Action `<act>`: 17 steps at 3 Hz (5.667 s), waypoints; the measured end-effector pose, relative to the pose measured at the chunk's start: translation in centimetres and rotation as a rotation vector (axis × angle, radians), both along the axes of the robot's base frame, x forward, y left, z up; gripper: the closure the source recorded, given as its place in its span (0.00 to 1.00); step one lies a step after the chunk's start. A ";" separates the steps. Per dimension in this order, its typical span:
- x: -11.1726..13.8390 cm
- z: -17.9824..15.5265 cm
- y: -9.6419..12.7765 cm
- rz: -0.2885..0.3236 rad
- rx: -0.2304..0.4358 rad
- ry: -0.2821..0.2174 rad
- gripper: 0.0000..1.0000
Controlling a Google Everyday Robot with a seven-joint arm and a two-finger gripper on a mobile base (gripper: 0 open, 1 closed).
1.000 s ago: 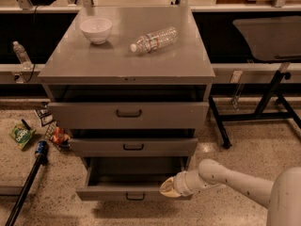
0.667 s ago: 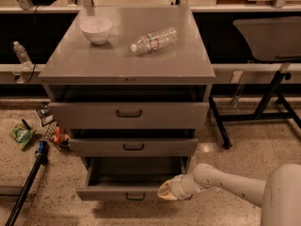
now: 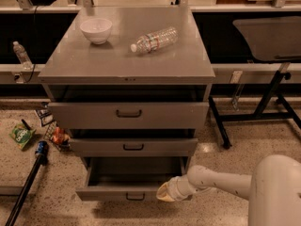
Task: Close bottom drawer
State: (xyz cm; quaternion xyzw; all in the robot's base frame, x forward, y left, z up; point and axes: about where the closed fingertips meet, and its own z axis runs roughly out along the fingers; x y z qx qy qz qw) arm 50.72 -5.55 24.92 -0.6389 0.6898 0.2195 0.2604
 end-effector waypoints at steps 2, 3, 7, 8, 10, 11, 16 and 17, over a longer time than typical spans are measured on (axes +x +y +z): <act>-0.6 -3.6 0.2 0.003 0.063 -0.085 1.00; -0.3 -7.0 0.9 -0.005 0.034 -0.129 1.00; 5.5 -11.2 0.1 -0.185 -0.003 -0.342 1.00; 7.5 -11.8 -0.5 -0.182 -0.012 -0.359 1.00; 11.8 -13.2 -1.9 -0.166 -0.026 -0.380 1.00; 13.6 -13.7 -2.4 -0.159 -0.025 -0.385 1.00; 3.7 -7.7 -2.3 -0.033 0.179 -0.175 1.00; 3.5 -7.9 -1.9 -0.028 0.181 -0.171 0.81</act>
Offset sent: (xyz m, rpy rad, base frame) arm -0.0045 -0.0009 -0.0539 0.0847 -0.1295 -0.0006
